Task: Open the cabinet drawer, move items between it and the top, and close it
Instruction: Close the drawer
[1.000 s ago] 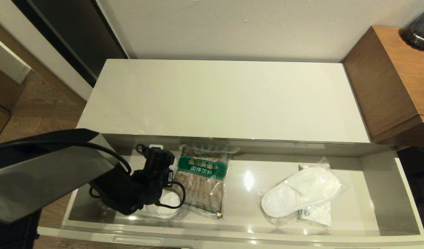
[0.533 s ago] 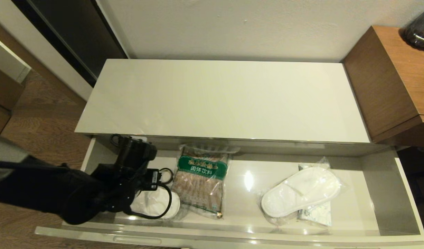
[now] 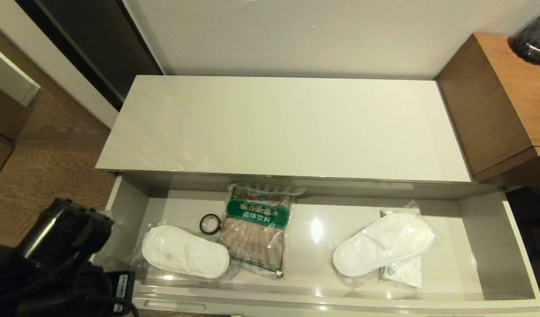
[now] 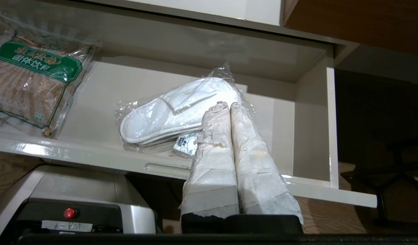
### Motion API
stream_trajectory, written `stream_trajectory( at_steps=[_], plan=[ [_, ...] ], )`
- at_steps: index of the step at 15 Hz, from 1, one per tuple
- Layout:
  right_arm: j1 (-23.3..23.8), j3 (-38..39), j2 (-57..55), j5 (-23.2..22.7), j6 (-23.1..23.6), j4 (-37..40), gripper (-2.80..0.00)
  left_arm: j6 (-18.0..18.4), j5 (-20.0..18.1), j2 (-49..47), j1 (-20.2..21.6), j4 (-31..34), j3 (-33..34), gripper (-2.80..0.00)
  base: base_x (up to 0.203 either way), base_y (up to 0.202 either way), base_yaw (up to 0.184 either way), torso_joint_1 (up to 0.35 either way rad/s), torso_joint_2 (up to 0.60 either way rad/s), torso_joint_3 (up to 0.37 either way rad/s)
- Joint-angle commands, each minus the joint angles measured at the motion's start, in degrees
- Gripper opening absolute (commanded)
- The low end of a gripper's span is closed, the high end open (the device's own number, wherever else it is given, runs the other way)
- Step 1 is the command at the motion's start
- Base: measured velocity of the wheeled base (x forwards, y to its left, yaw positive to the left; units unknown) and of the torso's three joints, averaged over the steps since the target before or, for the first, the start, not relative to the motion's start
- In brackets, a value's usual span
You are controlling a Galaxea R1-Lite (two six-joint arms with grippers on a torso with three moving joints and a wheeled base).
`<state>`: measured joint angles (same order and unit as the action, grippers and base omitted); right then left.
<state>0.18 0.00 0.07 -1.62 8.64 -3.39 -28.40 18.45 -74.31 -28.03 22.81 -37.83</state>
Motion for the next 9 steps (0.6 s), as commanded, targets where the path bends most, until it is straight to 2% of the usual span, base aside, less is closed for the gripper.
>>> stream_trajectory(
  at_steps=[1, 4, 9],
  plan=[
    [0.0, 0.0, -0.1, 0.0, 0.1, 0.0, -2.8, -2.7, -3.2, 2.4, -0.1, 2.8, 4.1, -2.8, 0.0, 0.0, 0.0, 0.0, 0.0, 0.0],
    [0.0, 0.0, -0.1, 0.0, 0.1, 0.0, -2.8, -2.9, -3.5, 0.1, -0.3, -1.5, 11.4, -2.8, 0.0, 0.0, 0.0, 0.0, 0.0, 0.0],
    [0.0, 0.0, -0.1, 0.0, 0.1, 0.0, -2.8, -3.9, -3.7, -15.9, -0.4, -19.6, 17.5, -2.8, 0.0, 0.0, 0.0, 0.0, 0.0, 0.0]
  ],
)
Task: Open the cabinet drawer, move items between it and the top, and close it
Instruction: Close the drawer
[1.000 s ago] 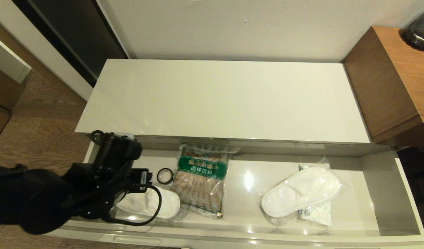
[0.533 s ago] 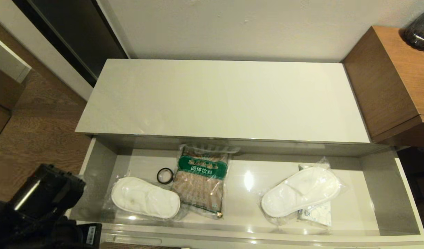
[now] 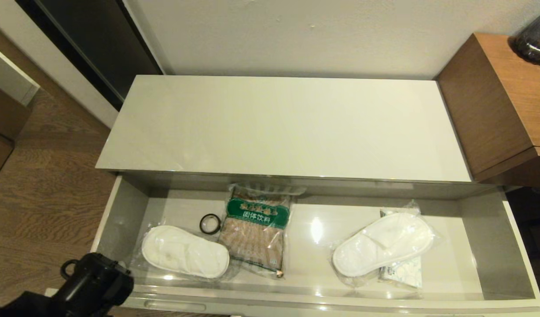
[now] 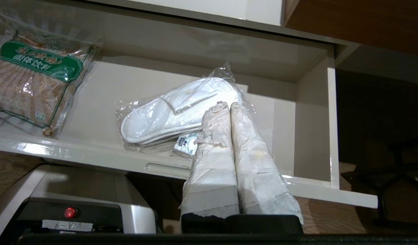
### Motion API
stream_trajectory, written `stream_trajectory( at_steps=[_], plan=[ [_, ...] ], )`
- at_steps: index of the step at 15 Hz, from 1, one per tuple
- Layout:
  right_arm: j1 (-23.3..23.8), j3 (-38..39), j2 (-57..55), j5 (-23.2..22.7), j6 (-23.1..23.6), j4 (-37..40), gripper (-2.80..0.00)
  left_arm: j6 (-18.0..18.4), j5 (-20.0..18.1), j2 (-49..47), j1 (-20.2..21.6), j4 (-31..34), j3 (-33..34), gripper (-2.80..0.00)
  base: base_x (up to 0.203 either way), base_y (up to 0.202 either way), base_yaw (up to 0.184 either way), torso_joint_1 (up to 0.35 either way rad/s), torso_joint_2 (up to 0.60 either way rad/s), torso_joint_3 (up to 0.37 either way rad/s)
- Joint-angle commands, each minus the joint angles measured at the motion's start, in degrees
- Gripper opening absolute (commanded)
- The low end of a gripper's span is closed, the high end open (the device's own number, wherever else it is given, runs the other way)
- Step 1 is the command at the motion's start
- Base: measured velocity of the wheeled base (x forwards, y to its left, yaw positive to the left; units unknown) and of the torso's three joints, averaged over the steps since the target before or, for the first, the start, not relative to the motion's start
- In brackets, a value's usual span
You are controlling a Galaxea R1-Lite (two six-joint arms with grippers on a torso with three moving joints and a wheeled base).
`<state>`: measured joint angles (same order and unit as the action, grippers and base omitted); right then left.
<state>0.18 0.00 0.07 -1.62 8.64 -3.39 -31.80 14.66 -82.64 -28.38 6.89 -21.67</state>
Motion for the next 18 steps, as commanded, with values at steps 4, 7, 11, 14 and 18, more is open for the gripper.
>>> stream_trajectory(
  at_steps=[4, 7, 11, 14, 18],
  plan=[
    [0.0, 0.0, -0.1, 0.0, 0.1, 0.0, -2.8, -3.4, 0.1, -16.7, -0.1, -14.3, 3.1, -2.8, 0.0, 0.0, 0.0, 0.0, 0.0, 0.0],
    [0.0, 0.0, -0.1, 0.0, 0.1, 0.0, -2.8, -4.4, -0.1, -24.5, -0.1, -23.7, 4.3, -2.8, 0.0, 0.0, 0.0, 0.0, 0.0, 0.0],
    [0.0, 0.0, -0.1, 0.0, 0.1, 0.0, -2.8, -4.3, -0.1, -24.6, 0.0, -25.3, 2.2, -2.8, 0.0, 0.0, 0.0, 0.0, 0.0, 0.0],
    [0.0, 0.0, -0.1, 0.0, 0.1, 0.0, -2.8, -4.1, 0.3, -23.9, 0.8, -24.4, -2.1, -2.8, 0.0, 0.0, 0.0, 0.0, 0.0, 0.0],
    [0.0, 0.0, -0.1, 0.0, 0.1, 0.0, -2.8, -4.0, 0.5, -23.0, 1.0, -19.7, -8.3, -2.8, 0.0, 0.0, 0.0, 0.0, 0.0, 0.0]
  ],
)
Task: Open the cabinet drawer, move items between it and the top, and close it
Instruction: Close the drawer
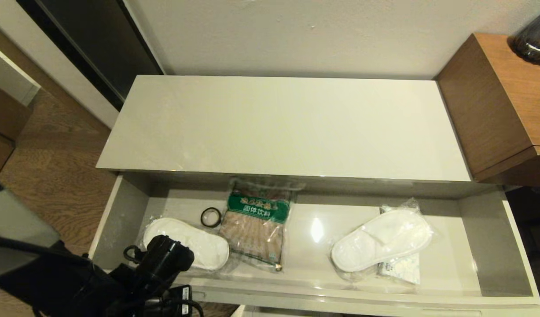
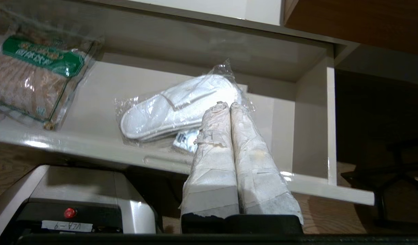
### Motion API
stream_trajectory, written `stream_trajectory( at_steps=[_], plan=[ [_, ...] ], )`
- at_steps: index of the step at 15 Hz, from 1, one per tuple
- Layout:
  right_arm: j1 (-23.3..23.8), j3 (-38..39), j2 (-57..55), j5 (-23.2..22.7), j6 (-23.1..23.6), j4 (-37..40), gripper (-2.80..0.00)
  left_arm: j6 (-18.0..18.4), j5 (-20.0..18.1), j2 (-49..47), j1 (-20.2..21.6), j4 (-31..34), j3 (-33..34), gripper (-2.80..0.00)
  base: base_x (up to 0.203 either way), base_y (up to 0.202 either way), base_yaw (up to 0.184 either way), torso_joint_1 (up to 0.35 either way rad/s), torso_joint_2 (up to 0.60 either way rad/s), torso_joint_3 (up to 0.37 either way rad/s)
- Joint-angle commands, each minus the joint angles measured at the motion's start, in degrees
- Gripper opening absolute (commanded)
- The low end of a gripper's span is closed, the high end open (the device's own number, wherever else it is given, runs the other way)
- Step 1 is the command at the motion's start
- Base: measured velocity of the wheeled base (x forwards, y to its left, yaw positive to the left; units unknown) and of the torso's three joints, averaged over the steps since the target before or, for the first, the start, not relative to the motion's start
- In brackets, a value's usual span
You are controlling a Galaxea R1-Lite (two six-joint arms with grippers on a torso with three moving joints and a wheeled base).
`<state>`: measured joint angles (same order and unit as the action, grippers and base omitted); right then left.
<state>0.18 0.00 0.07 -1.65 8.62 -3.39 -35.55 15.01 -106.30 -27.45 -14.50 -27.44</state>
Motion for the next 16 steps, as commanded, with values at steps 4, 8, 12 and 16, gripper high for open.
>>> stream_trajectory(
  at_steps=[4, 8, 12, 16],
  plan=[
    [0.0, 0.0, -0.1, 0.0, 0.1, 0.0, -2.8, -0.2, 0.2, 3.3, 1.2, 12.2, -13.8, -2.8, 0.0, 0.0, 0.0, 0.0, 0.0, 0.0],
    [0.0, 0.0, -0.1, 0.0, 0.1, 0.0, -2.8, 0.5, 0.0, 3.3, 4.3, 25.8, -33.8, -2.8, 0.0, 0.0, 0.0, 0.0, 0.0, 0.0],
    [0.0, 0.0, -0.1, 0.0, 0.1, 0.0, -2.8, 5.4, 0.1, -7.7, 8.7, 32.5, -51.9, -2.8, 0.0, 0.0, 0.0, 0.0, 0.0, 0.0],
    [0.0, 0.0, -0.1, 0.0, 0.1, 0.0, -2.8, 8.0, 0.1, -12.2, 11.6, 40.1, -66.3, -2.8, 0.0, 0.0, 0.0, 0.0, 0.0, 0.0]
  ],
)
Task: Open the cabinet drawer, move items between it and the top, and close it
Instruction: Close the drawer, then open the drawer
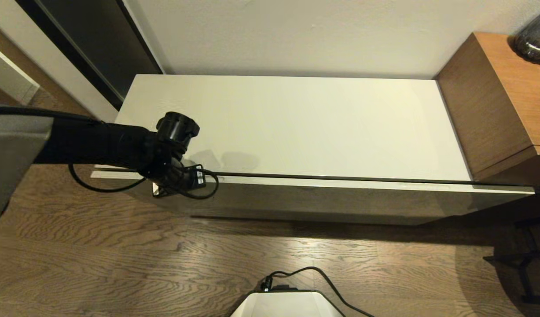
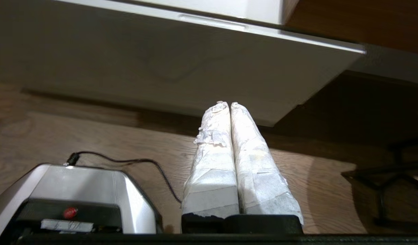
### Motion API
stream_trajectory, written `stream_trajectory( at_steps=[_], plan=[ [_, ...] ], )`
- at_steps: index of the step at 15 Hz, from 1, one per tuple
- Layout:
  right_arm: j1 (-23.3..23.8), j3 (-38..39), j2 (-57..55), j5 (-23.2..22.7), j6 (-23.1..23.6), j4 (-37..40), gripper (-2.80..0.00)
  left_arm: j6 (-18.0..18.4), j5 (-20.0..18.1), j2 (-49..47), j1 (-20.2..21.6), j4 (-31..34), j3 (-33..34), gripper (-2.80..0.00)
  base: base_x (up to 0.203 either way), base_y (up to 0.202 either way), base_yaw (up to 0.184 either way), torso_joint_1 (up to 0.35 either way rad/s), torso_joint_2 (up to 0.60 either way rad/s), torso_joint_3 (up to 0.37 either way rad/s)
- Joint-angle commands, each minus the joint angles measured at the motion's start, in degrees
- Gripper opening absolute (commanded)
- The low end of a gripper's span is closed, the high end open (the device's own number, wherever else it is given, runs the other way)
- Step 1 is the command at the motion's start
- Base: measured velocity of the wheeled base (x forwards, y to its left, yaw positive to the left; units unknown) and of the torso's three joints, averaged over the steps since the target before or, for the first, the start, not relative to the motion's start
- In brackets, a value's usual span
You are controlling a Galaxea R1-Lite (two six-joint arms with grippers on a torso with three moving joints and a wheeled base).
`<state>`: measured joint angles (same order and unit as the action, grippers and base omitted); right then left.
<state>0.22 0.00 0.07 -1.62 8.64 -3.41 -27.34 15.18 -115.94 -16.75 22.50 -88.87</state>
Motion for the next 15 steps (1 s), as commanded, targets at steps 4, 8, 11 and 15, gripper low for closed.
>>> stream_trajectory(
  at_steps=[4, 8, 11, 15],
  plan=[
    [0.0, 0.0, -0.1, 0.0, 0.1, 0.0, -2.8, -1.0, -1.7, 13.2, 1.2, 13.1, -6.3, -2.8, 0.0, 0.0, 0.0, 0.0, 0.0, 0.0],
    [0.0, 0.0, -0.1, 0.0, 0.1, 0.0, -2.8, -1.8, -2.2, 34.4, -1.7, 23.1, -2.2, -2.8, 0.0, 0.0, 0.0, 0.0, 0.0, 0.0],
    [0.0, 0.0, -0.1, 0.0, 0.1, 0.0, -2.8, -2.1, -2.2, 39.2, -3.3, 28.5, 1.0, -2.8, 0.0, 0.0, 0.0, 0.0, 0.0, 0.0],
    [0.0, 0.0, -0.1, 0.0, 0.1, 0.0, -2.8, -1.9, -0.7, 57.0, -0.5, 43.0, 3.6, -2.8, 0.0, 0.0, 0.0, 0.0, 0.0, 0.0]
  ],
)
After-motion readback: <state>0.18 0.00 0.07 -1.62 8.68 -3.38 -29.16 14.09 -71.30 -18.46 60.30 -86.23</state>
